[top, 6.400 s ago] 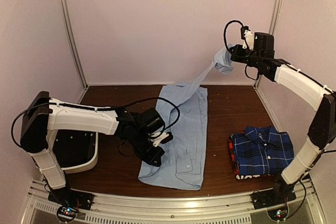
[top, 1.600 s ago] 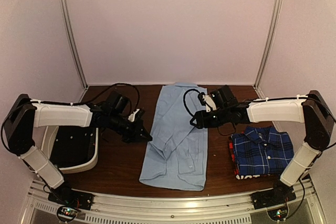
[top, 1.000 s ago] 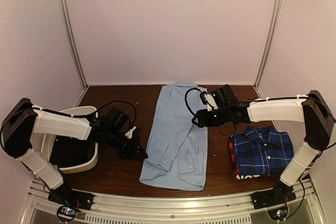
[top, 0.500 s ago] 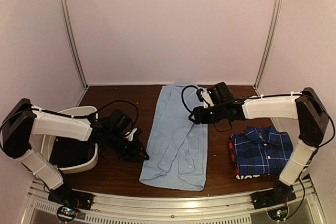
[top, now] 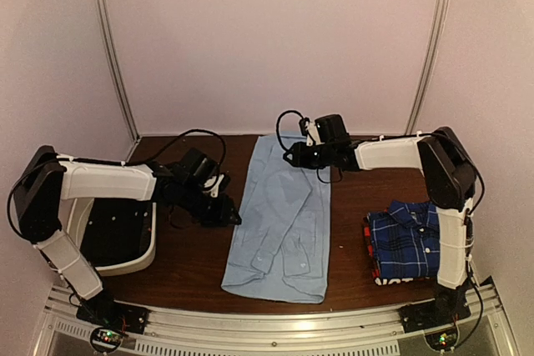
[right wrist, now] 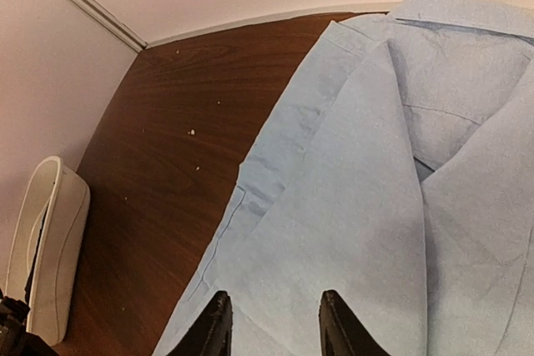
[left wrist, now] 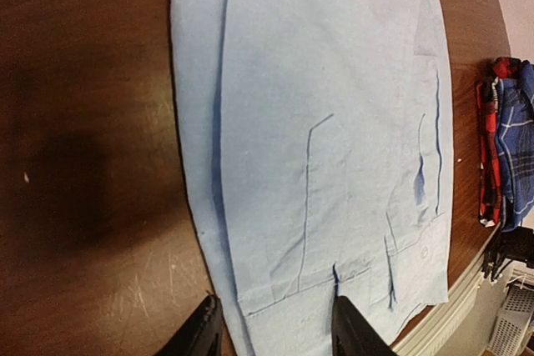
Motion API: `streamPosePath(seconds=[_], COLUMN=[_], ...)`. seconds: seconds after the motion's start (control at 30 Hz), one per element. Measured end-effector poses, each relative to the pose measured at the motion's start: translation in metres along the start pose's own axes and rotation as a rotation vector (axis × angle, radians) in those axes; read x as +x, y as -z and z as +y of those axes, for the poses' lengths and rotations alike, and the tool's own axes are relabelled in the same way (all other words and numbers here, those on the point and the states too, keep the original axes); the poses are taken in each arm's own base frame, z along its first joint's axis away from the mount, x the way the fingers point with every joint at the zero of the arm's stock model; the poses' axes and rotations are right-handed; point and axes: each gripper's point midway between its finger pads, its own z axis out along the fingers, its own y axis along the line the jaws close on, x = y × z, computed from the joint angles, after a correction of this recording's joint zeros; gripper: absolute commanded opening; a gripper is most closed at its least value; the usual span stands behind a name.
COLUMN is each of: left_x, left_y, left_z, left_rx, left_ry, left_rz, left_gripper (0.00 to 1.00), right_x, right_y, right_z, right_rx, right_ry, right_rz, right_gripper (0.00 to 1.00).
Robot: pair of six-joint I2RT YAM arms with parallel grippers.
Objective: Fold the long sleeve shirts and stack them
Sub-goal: Smooth out the rectangle-folded shirt at the center of the board.
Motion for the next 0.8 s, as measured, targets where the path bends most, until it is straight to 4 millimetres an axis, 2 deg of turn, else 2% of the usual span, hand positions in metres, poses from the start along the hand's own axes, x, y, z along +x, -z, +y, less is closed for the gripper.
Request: streamPosePath(seconds=[0.2,0.53,0.67,0.8], left_x=[-0.017,-0.014,-0.016,-0.021], left_y=[-0.015,-0.039,-0.039,-0.039], left_z=[-0.003,0.009,0.009,0.008], left_rx=[0.002,-0.004,0.002,0.007], left_ry=[-0.043,-0.034,-0.035,-0.033], left_rz=[-0.018,0.026,0.026,0.017], left_gripper=[0.44,0.43,0.43,0.43], right_x=[-0.018,-0.019,-0.013,-0.016], right_y=[-0.042,-0.1,-0.107,-0.107], right_z=[-0.029,-0.076,-0.085,-0.086], right_rx=[-0.069,-0.079,-0.065,-0.06], right_ry=[-0.102,-0.229,-0.25,-0.249], right_rz=[-0.024,-0.022,-0.006,-0.001], right_gripper=[0.35,0.32,0.32,0.32])
